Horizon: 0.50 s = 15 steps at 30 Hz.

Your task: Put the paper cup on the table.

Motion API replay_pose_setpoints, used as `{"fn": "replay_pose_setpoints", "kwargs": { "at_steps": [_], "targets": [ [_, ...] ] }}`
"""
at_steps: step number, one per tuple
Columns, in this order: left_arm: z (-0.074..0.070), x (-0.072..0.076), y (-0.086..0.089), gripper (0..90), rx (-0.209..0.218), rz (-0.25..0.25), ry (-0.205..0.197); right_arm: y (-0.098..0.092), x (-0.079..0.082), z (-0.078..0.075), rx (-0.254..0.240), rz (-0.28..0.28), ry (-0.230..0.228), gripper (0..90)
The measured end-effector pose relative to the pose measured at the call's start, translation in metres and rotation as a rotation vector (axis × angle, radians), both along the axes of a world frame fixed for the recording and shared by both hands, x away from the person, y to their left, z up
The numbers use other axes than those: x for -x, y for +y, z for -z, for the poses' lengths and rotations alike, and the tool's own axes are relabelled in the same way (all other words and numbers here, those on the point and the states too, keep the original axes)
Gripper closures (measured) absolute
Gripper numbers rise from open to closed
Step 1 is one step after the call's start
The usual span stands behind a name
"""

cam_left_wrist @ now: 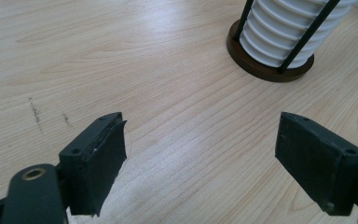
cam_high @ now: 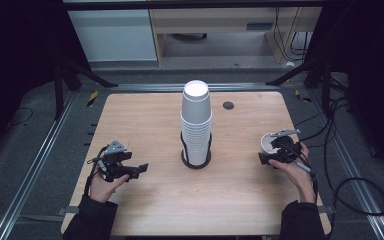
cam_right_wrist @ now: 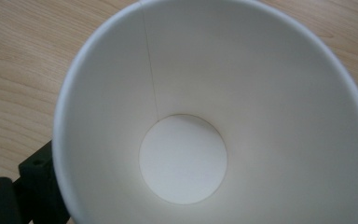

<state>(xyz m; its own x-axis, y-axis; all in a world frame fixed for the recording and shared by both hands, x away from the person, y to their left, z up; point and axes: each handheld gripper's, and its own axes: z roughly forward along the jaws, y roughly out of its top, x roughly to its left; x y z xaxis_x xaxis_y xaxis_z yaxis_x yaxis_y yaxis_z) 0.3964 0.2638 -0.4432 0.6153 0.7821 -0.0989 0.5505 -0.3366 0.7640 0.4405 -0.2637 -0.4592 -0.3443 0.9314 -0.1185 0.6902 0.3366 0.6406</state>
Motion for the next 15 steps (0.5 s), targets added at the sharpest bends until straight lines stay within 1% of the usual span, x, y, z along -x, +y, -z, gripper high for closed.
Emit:
{"fn": "replay_pose_setpoints", "kwargs": {
  "at_steps": [3,6,8,11,13,15],
  "targets": [
    [-0.002,0.002,0.0,15.5,0.007,-0.001,-0.007,0.0,0.004,-0.002,0.007,0.006,-0.008,2.6],
    [-0.004,0.002,0.001,15.4,0.006,-0.001,-0.013,-0.003,0.009,-0.005,-0.003,0.016,-0.018,2.4],
    [-0.006,0.003,0.002,15.5,0.013,-0.002,-0.017,-0.004,0.013,-0.006,-0.009,0.022,-0.017,2.1],
    [-0.008,0.004,0.003,15.4,0.015,-0.004,-0.021,-0.006,0.018,-0.005,-0.014,0.018,-0.014,1.7],
    [-0.009,0.004,0.004,15.4,0.018,-0.007,-0.025,-0.007,0.022,-0.004,-0.008,0.02,-0.012,1.7],
    [-0.009,0.005,0.005,15.5,0.02,-0.008,-0.026,-0.007,0.028,-0.004,-0.013,0.02,-0.006,1.7]
  ]
}}
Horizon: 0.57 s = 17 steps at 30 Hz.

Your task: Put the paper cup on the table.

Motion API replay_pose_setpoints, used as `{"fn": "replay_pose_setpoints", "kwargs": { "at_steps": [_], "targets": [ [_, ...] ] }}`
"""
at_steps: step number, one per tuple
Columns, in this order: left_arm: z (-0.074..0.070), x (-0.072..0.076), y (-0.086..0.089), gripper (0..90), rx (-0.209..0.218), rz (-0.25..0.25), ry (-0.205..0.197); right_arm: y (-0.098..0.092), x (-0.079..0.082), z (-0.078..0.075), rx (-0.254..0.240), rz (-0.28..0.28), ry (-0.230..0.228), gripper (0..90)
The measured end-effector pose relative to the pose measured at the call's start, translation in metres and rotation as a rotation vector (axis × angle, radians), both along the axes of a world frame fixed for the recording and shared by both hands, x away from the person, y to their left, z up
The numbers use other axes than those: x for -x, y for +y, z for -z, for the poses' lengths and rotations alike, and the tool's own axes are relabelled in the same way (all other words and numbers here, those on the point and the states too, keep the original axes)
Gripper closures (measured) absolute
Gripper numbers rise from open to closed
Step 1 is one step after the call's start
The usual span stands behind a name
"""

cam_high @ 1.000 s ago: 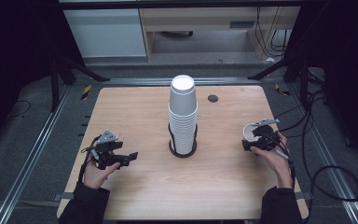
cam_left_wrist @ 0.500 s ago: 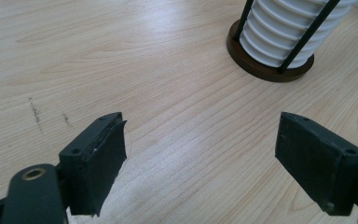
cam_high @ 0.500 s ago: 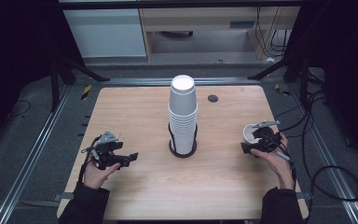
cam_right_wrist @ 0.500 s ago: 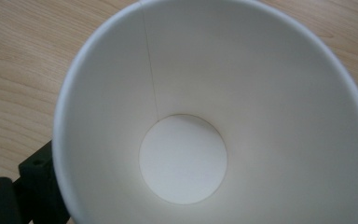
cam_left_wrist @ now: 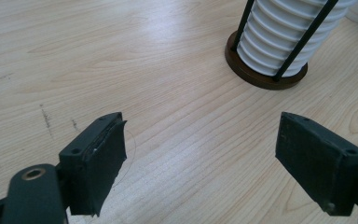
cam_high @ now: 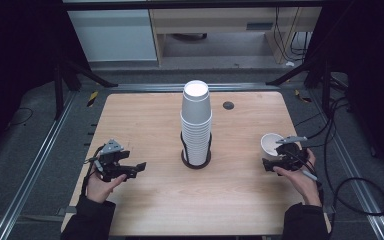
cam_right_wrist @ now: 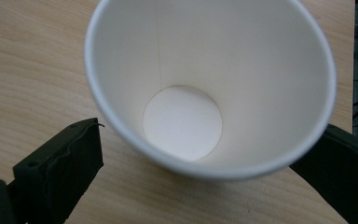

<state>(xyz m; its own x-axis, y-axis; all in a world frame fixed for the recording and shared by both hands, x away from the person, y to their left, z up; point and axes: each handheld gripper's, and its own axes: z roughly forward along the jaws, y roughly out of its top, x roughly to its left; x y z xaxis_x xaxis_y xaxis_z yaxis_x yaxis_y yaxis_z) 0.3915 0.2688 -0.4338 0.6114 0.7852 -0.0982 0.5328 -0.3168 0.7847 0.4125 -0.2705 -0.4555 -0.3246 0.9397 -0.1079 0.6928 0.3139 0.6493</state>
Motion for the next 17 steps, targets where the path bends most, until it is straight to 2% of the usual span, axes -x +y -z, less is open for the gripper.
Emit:
{"fn": "replay_pose_setpoints", "kwargs": {
  "at_steps": [6,13,17],
  "targets": [
    [0.0,0.0,0.004,15.0,-0.011,-0.016,0.0,0.001,0.013,-0.003,0.002,0.009,-0.021,1.9],
    [0.005,-0.003,0.012,14.9,-0.034,-0.051,0.004,-0.002,0.033,-0.008,0.011,-0.025,-0.061,3.8],
    [0.01,-0.005,0.016,14.9,-0.044,-0.074,0.019,-0.006,0.043,-0.008,0.002,-0.032,-0.077,5.0]
  ]
}}
